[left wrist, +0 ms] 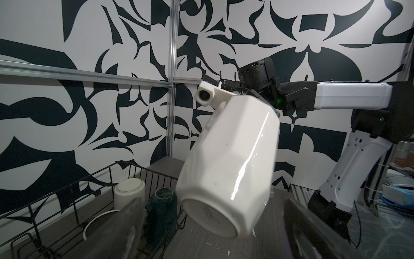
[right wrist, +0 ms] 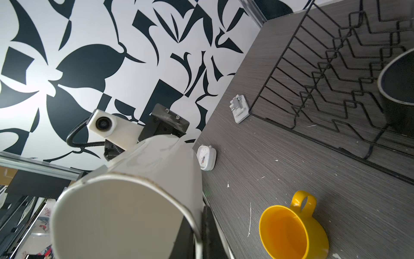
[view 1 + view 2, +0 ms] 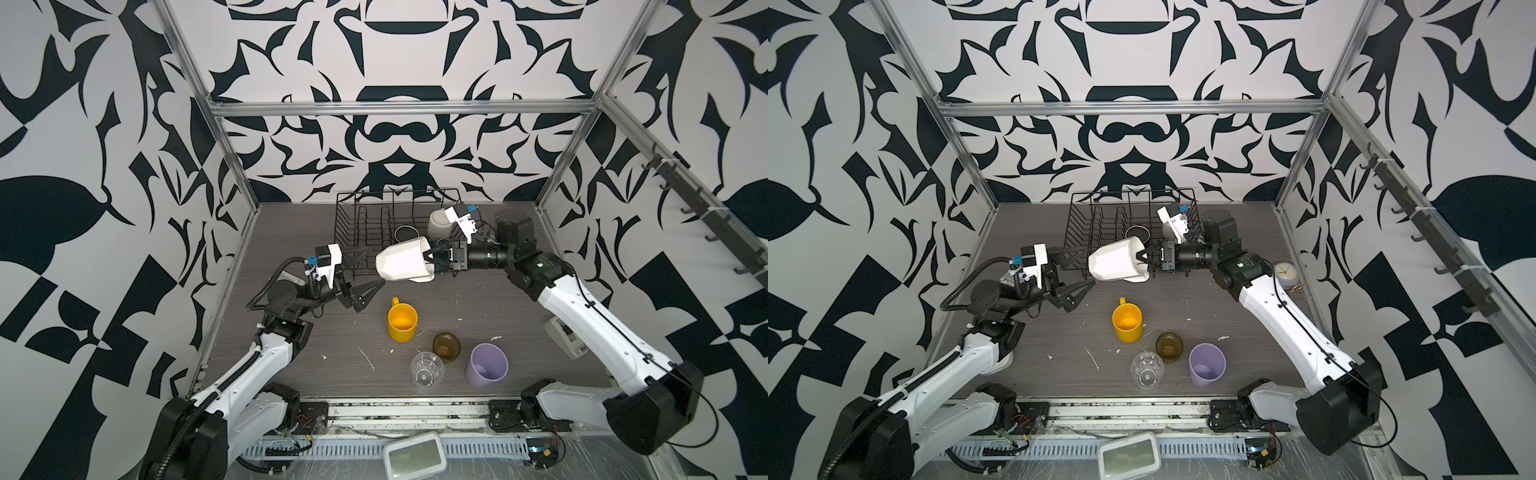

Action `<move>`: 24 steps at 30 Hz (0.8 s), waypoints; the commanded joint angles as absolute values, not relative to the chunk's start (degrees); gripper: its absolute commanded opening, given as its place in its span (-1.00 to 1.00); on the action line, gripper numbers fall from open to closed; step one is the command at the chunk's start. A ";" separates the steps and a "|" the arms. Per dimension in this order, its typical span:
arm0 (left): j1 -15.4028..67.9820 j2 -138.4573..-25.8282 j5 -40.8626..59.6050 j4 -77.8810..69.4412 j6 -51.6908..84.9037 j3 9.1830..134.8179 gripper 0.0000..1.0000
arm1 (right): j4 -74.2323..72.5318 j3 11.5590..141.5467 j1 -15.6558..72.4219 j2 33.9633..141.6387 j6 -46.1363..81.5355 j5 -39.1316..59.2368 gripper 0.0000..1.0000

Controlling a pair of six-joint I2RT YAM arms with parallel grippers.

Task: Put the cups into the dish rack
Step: 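Bring the left gripper to the white mug base while the right holds it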

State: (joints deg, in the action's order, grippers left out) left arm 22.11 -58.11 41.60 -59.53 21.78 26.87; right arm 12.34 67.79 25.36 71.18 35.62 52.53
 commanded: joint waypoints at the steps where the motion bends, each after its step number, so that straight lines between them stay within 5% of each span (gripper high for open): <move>1: 21.68 -58.77 43.64 -64.48 23.81 27.33 0.98 | 4.09 68.82 26.38 68.28 36.63 56.51 -1.00; 24: 20.28 -62.65 48.87 -75.96 32.02 27.12 0.99 | -7.67 68.99 32.39 75.83 42.79 57.26 -1.00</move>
